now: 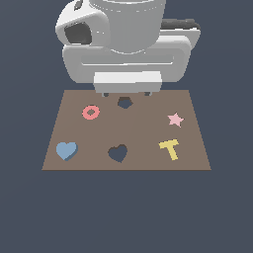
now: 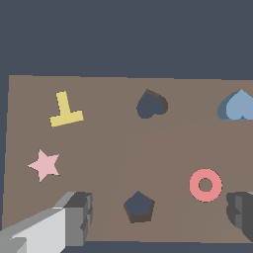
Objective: Insert a designated object into the corresponding slot on a board.
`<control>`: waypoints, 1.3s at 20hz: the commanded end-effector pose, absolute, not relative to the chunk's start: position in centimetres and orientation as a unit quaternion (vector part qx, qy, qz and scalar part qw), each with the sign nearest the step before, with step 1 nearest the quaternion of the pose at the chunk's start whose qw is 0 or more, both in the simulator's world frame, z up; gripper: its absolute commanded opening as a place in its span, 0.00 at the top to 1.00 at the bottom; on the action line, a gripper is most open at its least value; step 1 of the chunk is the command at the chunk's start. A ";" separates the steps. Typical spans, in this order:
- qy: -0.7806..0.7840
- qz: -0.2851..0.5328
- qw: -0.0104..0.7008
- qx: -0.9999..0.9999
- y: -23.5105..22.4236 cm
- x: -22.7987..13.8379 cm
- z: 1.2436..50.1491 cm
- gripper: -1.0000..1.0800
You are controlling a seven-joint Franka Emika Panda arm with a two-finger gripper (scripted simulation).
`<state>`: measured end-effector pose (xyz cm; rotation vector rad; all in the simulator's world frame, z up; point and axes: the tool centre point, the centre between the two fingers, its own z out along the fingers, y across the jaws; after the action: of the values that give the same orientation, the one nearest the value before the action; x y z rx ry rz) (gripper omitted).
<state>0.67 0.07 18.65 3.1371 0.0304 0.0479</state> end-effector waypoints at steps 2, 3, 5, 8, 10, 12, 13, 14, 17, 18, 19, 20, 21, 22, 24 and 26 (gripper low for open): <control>0.009 0.015 0.002 1.000 0.1 0.7 18.6 0.04; 0.008 0.015 0.002 1.000 0.0 0.7 18.6 0.04; 0.003 0.015 0.002 1.000 -0.1 0.9 18.4 0.04; -0.011 0.015 0.002 1.000 -0.6 1.4 17.9 0.04; -0.025 0.014 0.002 1.000 -1.1 1.9 17.5 0.04; -0.042 0.013 0.002 0.999 -1.7 2.5 16.9 0.04; -0.052 0.013 0.003 0.999 -2.1 2.9 16.5 0.04; -0.063 0.013 0.003 0.998 -2.5 3.2 16.2 0.04; -0.101 0.011 0.003 0.995 -4.0 4.4 14.9 0.04; -0.115 0.011 0.003 0.993 -4.6 4.9 14.4 0.04; -0.130 0.010 0.003 0.991 -5.2 5.3 13.9 0.04; -0.147 0.010 0.003 0.989 -5.9 5.7 13.3 0.04; -0.164 0.009 0.003 0.986 -6.7 6.2 12.7 0.04; -0.182 0.008 0.003 0.983 -7.5 6.6 12.1 0.04; -0.217 0.007 0.003 0.976 -9.1 7.3 10.9 0.04; -0.249 0.006 0.002 0.968 -10.7 7.9 9.8 0.04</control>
<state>7.43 -9.45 10.61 3.0572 -0.7030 0.0204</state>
